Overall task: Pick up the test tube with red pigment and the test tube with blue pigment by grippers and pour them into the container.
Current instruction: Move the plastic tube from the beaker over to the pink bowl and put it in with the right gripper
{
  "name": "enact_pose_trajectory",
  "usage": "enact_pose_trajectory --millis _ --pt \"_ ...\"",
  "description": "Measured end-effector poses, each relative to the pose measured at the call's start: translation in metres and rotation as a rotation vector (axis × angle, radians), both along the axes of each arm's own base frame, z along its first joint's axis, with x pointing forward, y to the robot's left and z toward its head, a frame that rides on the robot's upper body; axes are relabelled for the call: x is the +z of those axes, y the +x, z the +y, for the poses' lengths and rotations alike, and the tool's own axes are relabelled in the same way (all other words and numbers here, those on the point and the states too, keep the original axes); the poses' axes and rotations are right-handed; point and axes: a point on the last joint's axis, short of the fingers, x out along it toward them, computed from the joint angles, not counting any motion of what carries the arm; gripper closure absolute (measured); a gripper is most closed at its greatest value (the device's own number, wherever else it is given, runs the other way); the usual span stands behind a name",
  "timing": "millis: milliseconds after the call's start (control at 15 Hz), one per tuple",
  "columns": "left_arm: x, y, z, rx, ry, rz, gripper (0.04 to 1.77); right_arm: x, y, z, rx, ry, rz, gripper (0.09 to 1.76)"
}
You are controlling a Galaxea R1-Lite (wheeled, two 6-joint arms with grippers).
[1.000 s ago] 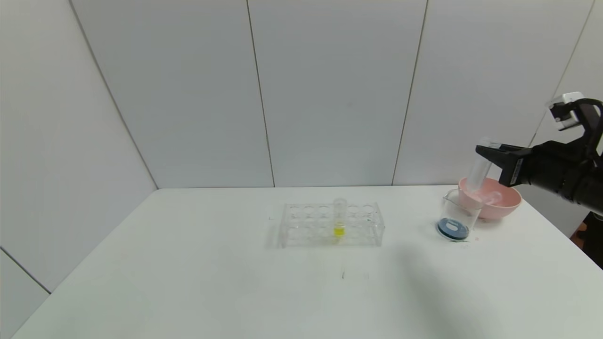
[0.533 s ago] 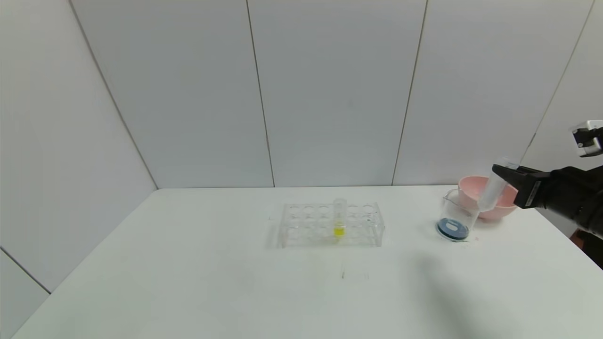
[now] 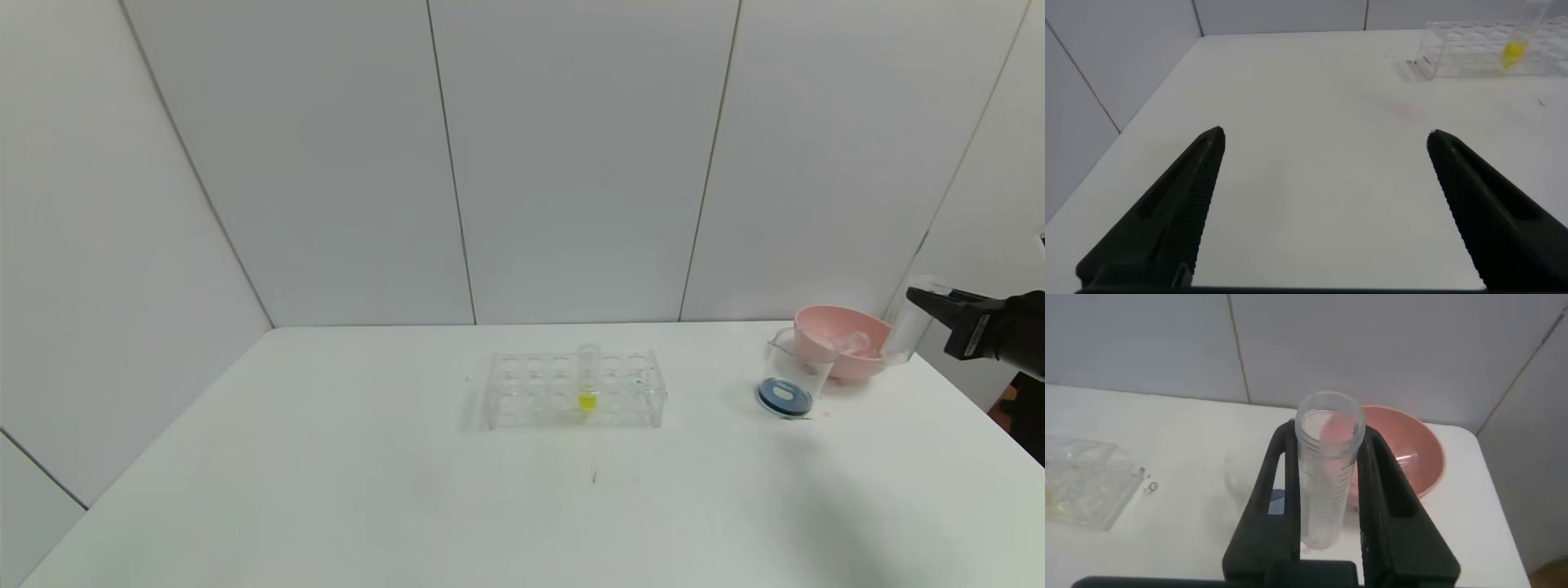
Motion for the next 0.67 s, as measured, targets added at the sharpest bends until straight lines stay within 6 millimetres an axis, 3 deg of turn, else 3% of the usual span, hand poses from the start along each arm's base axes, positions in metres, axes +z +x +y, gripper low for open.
enact_pose_trajectory --millis 333,667 --pt "0.0 0.0 0.0 0.0 0.0 0.0 0.05 -0.015 0.052 -0.033 -0.101 -0.012 -0.022 1.38" --pt "0.0 0.0 0.0 0.0 0.0 0.0 0.05 -0.039 0.115 -0.044 -0.168 -0.02 -0.027 1.38"
